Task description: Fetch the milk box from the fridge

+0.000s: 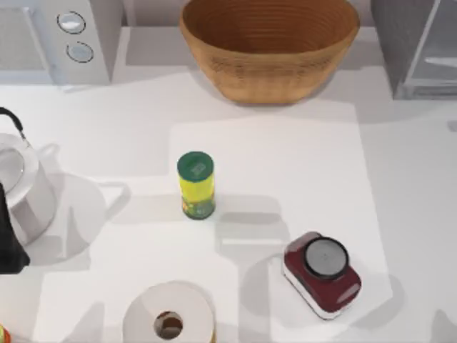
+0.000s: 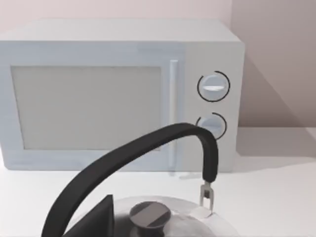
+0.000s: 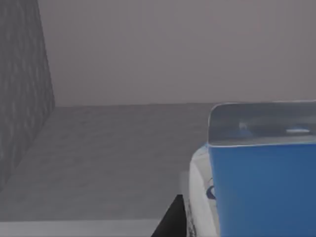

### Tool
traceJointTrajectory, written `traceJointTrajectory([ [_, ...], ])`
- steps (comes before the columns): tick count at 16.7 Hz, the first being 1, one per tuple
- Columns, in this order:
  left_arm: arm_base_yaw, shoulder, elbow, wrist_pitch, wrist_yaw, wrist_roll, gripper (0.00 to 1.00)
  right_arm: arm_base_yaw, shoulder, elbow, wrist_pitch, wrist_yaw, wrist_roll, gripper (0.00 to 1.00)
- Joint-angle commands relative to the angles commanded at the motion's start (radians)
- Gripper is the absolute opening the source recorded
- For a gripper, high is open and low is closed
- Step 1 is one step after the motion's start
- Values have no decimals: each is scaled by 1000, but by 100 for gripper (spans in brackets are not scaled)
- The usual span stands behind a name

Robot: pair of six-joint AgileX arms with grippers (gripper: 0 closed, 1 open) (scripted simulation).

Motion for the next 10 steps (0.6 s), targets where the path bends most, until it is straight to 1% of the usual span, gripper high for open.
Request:
traceJointTrajectory([
  [6, 0, 0, 0, 0, 0, 0, 100, 75, -386, -183, -258, 52, 30, 0],
  [10, 0, 0, 0, 0, 0, 0, 100, 119, -786, -297, -417, 105, 17, 0],
])
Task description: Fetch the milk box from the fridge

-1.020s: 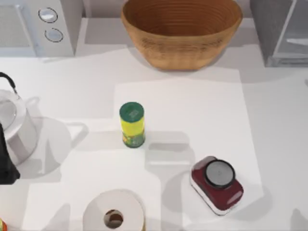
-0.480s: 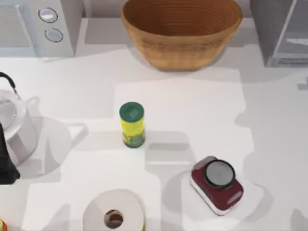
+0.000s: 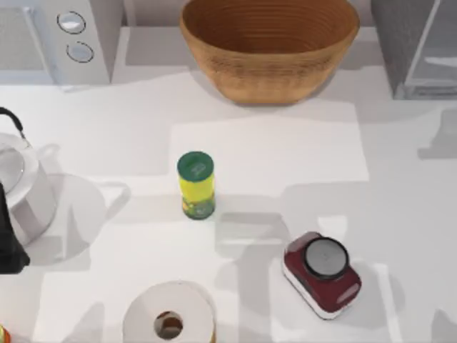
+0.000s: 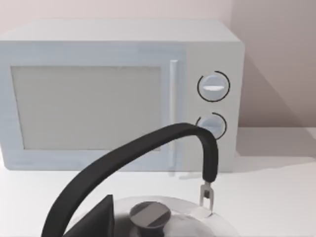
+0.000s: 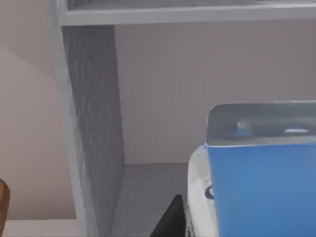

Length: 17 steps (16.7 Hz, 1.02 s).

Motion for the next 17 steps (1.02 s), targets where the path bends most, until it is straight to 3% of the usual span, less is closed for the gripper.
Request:
traceJointTrajectory([
  [9, 0, 0, 0, 0, 0, 0, 100, 74, -961, -313, -491, 163, -34, 0],
  [13, 0, 0, 0, 0, 0, 0, 100, 154, -1158, -466, -673, 174, -42, 0],
  [17, 0, 0, 0, 0, 0, 0, 100, 182, -1200, -507, -715, 174, -47, 0],
])
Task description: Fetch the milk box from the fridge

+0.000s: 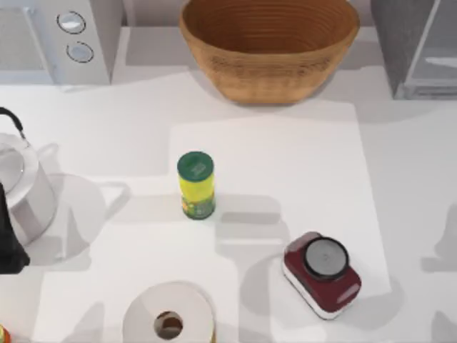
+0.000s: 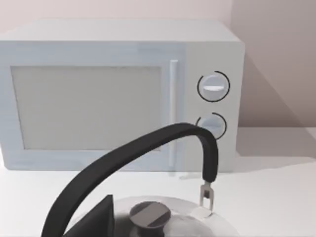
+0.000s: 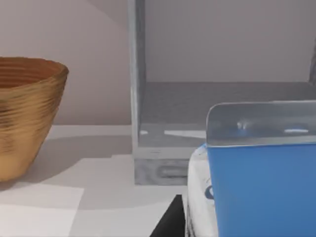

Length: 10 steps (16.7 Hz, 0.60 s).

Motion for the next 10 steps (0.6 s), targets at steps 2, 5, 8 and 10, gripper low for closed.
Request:
traceJointTrajectory([
  [2, 0, 0, 0, 0, 0, 0, 100, 0, 0, 0, 0, 0, 0, 0],
  [5, 0, 0, 0, 0, 0, 0, 100, -4, 14, 2, 9, -4, 2, 0],
  [8, 0, 0, 0, 0, 0, 0, 100, -11, 99, 17, 78, -33, 4, 0],
  [10, 0, 0, 0, 0, 0, 0, 100, -16, 203, 36, 163, -72, 4, 0],
])
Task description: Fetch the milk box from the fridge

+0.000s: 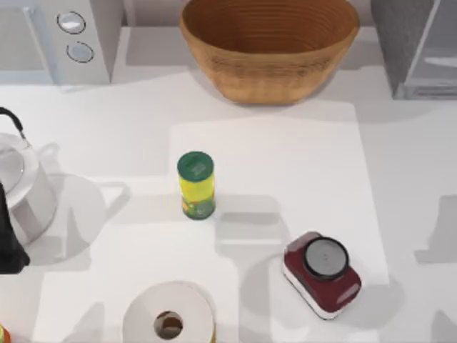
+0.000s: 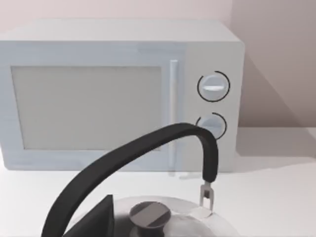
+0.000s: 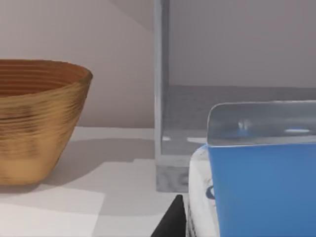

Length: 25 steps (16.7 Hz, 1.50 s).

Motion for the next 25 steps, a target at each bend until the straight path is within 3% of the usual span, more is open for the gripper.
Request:
traceJointTrajectory([
  [18, 0, 0, 0, 0, 0, 0, 100, -52, 1492, 267, 1221, -576, 20, 0],
  [25, 0, 0, 0, 0, 0, 0, 100, -70, 1891, 347, 1560, -729, 23, 0],
])
